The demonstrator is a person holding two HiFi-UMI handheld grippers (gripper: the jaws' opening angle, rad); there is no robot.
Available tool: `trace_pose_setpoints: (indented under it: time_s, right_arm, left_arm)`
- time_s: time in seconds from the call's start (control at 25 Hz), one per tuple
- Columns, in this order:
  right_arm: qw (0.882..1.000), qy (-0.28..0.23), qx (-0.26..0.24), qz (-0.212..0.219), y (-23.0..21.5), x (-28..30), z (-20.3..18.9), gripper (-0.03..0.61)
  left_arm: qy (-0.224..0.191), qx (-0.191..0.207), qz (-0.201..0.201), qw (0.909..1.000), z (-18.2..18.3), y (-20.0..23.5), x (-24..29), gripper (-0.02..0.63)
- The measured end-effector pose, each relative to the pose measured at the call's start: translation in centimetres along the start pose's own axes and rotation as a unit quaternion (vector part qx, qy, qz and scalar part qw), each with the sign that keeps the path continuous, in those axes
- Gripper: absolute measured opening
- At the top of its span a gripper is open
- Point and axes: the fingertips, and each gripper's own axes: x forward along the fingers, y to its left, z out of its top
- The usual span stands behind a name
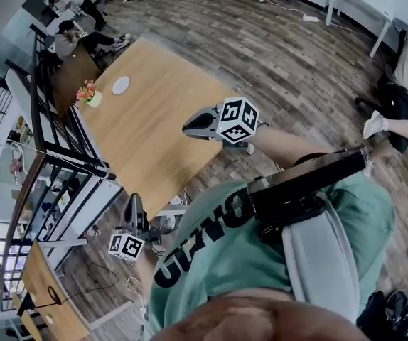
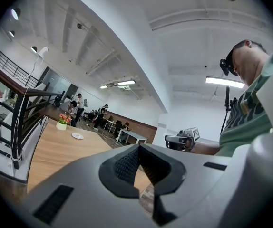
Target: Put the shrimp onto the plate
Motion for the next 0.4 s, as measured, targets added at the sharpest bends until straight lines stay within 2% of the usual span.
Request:
trace_pose_setpoints:
  time_s: [0.4]
  right_arm:
    - [1.000,0.003,0.002,0.003,-0.93,0.33,-0.20,0.006]
  left_arm:
    - [-0.002,0.003,0.001,1.0000,0.30,0.41,0.57,0.005]
